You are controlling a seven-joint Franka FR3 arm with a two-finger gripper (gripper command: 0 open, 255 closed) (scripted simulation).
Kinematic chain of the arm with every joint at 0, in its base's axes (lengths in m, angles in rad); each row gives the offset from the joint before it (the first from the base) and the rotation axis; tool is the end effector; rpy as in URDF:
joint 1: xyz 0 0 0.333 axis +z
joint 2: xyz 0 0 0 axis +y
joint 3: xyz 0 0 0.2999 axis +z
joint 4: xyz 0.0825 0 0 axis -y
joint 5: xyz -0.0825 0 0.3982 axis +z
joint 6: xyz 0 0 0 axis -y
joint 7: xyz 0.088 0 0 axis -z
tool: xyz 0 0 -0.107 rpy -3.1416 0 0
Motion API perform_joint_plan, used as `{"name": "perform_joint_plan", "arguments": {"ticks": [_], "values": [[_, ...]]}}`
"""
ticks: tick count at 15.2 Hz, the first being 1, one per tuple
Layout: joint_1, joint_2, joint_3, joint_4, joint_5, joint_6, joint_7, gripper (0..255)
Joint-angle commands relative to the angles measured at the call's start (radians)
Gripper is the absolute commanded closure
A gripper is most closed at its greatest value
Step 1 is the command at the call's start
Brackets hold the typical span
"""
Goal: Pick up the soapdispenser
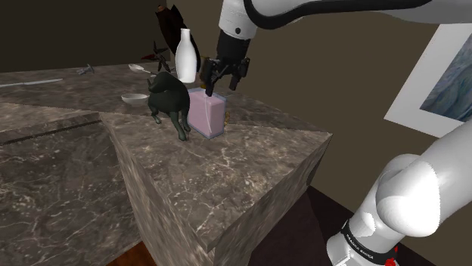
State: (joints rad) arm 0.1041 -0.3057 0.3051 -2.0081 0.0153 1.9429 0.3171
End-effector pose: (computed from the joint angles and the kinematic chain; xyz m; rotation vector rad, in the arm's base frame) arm 0.4599 0.2179 0.5825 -3.1077 -0.1324 -0.3738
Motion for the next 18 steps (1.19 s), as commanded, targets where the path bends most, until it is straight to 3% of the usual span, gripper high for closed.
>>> {"name": "perform_joint_plan", "arguments": {"ticks": [1, 11, 12, 18], "values": [[0.004, 0.065, 0.029, 0.075, -0.016, 0.004, 0.040, 0], [0.007, 0.062, 0.032, -0.029, -0.016, 0.106, 0.046, 0], [0.006, 0.062, 0.032, -0.029, -0.016, 0.106, 0.046, 255], [0.007, 0.062, 0.032, -0.029, -0.016, 0.106, 0.046, 255]]}}
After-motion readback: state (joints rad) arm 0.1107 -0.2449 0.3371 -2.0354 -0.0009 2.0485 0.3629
